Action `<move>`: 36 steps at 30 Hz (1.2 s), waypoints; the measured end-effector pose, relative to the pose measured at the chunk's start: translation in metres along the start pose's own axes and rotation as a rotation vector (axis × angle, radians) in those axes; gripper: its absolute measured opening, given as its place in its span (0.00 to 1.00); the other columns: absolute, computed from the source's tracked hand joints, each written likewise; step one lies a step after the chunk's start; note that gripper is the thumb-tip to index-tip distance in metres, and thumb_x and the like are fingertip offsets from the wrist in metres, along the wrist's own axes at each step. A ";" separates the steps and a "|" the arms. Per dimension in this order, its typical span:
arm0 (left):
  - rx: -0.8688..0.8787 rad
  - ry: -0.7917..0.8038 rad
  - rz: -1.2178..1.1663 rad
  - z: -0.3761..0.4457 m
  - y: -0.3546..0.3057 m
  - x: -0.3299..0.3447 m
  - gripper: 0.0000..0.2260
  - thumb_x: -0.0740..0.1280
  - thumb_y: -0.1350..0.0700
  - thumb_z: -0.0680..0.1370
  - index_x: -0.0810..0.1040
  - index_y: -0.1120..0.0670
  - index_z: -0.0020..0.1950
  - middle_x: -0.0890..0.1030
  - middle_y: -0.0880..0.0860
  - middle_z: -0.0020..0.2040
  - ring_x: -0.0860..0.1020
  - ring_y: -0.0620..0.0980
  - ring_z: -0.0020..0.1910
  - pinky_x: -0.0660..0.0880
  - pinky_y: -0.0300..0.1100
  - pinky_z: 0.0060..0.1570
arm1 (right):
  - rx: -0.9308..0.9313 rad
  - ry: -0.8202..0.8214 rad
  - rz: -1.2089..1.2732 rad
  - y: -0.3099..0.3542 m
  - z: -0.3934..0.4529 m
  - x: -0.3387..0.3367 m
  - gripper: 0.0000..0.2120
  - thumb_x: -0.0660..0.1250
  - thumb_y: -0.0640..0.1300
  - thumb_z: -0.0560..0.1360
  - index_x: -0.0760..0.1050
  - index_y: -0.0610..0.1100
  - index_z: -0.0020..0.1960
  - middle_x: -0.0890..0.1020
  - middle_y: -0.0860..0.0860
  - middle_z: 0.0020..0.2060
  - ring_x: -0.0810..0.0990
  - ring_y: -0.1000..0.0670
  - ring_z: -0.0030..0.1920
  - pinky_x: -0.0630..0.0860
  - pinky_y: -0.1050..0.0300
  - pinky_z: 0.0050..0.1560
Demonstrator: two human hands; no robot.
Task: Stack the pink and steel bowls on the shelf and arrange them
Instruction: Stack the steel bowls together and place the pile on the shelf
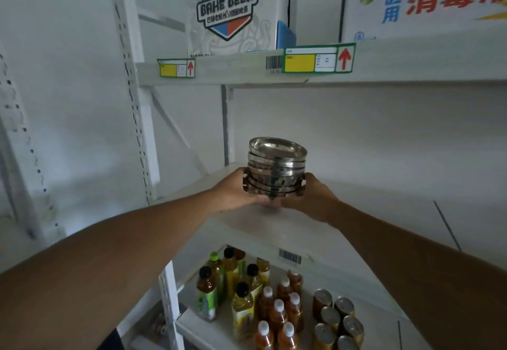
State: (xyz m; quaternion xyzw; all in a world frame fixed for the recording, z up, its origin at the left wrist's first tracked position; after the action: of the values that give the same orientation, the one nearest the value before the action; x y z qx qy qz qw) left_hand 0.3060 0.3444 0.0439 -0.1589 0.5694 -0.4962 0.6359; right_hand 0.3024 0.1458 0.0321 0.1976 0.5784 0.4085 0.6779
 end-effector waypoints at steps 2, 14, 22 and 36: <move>0.005 -0.022 -0.010 0.006 0.012 -0.011 0.23 0.86 0.47 0.69 0.84 0.36 0.61 0.89 0.44 0.60 0.86 0.47 0.63 0.78 0.59 0.72 | -0.004 0.005 -0.011 -0.002 0.020 0.009 0.47 0.83 0.71 0.54 0.73 0.54 0.67 0.84 0.60 0.53 0.81 0.58 0.52 0.77 0.62 0.46; -0.013 -0.154 -0.003 0.062 0.075 -0.054 0.21 0.82 0.67 0.75 0.86 0.52 0.65 0.90 0.46 0.57 0.87 0.41 0.58 0.80 0.35 0.58 | -0.086 0.138 0.048 -0.018 0.143 0.044 0.36 0.85 0.63 0.53 0.77 0.66 0.60 0.86 0.62 0.48 0.84 0.60 0.50 0.81 0.64 0.50; -0.001 -0.130 -0.051 0.100 0.111 -0.062 0.25 0.81 0.71 0.73 0.83 0.45 0.61 0.89 0.34 0.51 0.85 0.31 0.52 0.78 0.27 0.51 | 0.028 0.169 0.118 -0.045 0.189 0.059 0.55 0.88 0.60 0.52 0.69 0.48 0.74 0.84 0.50 0.61 0.83 0.47 0.62 0.82 0.48 0.59; -0.195 -0.112 -0.013 0.127 0.166 -0.083 0.62 0.78 0.22 0.63 0.58 0.47 0.88 0.70 0.46 0.82 0.72 0.47 0.79 0.71 0.52 0.80 | 0.109 0.108 0.203 -0.058 0.198 0.054 0.59 0.85 0.59 0.63 0.55 0.49 0.84 0.72 0.50 0.74 0.76 0.47 0.70 0.81 0.50 0.61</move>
State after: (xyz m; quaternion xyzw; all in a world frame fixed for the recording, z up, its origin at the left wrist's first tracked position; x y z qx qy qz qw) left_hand 0.5047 0.4414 0.0014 -0.2513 0.5774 -0.4330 0.6450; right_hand 0.5082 0.1940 0.0057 0.2695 0.6125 0.4529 0.5892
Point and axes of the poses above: each hand's wrist, its own z-axis towards the middle knuckle, its own x-axis out of the palm, y = z × x, the point moved 7 cm from there along z, towards the middle knuckle
